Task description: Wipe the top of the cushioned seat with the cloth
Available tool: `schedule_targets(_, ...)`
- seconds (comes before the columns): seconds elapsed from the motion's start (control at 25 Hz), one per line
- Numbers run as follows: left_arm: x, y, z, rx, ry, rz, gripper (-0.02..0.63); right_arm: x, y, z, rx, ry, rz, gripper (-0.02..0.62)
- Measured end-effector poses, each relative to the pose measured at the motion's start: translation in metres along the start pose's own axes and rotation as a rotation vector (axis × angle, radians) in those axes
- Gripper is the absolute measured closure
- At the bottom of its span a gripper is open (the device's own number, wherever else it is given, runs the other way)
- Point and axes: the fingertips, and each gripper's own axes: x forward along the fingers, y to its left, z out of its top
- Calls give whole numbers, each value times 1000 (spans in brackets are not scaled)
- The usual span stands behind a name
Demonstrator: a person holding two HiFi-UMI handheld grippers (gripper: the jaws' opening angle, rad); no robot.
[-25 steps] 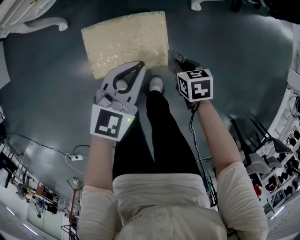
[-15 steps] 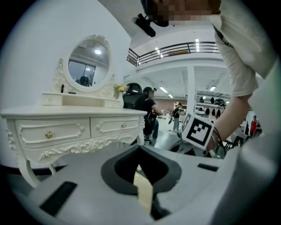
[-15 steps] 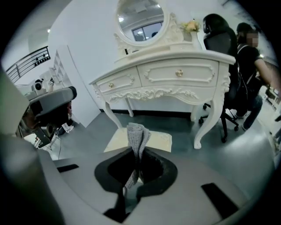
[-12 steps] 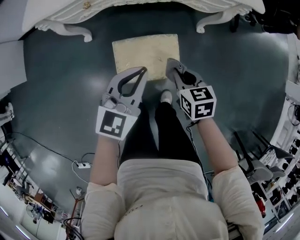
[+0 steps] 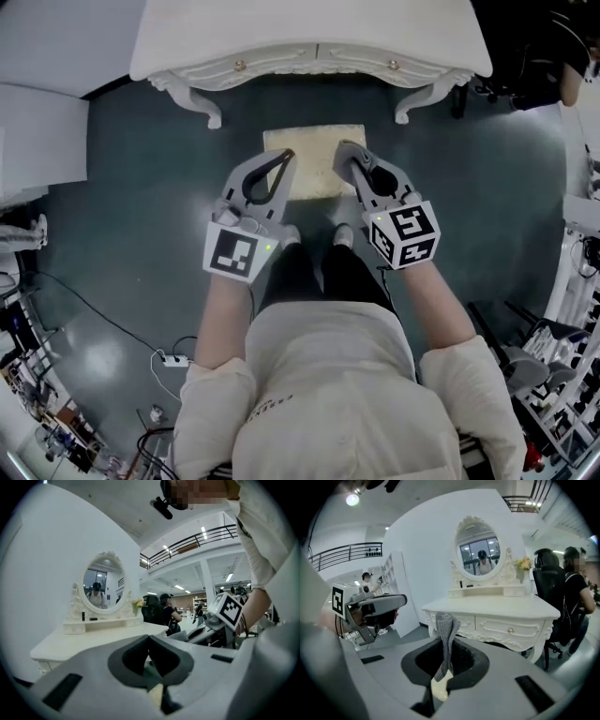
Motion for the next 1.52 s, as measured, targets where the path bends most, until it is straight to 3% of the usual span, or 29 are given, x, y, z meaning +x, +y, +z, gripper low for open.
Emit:
schedule_targets(0.2,-35,-6,50,-8,-51,8,604,-41,29,54,-33,-115,17,568)
schedule_targets(0.52,-69,-4,90,10,-84,60,604,-77,54,119,-109,-283,19,568)
schedule_targets(0.72,-75,-6,103,104,-104,45,604,-96,53,146,-144,-377,6,568)
schedule_targets(1.08,-75,-8,129,70,-108,54,604,-113,43,160,-136,-446,-31,568)
schedule_targets(1.52,-63,-6,125,81,-73,69,604,-115,44,165,-174,-445,-21,568)
